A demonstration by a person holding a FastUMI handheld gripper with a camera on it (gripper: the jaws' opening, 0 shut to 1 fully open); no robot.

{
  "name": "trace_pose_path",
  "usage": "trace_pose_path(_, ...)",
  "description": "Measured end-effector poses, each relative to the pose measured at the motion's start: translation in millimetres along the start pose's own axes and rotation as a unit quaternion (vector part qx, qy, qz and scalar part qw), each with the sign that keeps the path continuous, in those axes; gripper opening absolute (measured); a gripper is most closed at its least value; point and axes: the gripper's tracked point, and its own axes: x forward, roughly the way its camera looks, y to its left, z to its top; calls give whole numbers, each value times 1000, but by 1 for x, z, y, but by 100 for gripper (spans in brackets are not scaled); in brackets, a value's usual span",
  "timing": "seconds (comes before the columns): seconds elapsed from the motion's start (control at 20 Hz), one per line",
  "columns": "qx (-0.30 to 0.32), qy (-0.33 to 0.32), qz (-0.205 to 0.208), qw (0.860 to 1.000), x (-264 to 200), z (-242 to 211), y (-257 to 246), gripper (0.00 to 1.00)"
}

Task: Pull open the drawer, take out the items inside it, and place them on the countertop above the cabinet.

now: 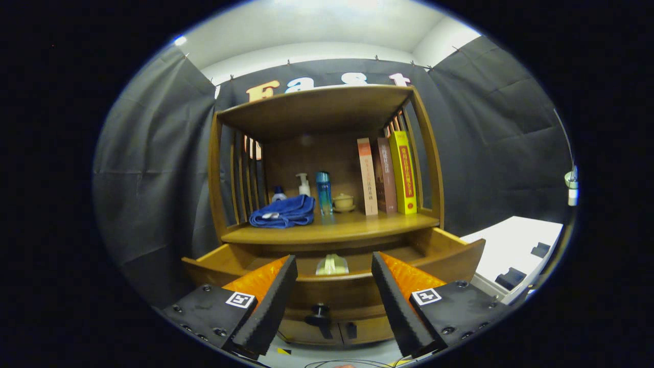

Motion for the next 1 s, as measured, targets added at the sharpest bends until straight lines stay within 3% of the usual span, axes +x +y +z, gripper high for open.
trace_pose_path(0.15, 3, -5, 2, 1000, 21, 42, -4, 96)
trace_pose_path(0.35, -15, 36, 13, 999, 69, 61, -3, 96)
trace_pose_path(0.65, -28, 132, 19, 991, 137, 16, -7, 96)
trace_pose_path(1.0, -23, 212, 11, 977, 170, -48, 4, 96)
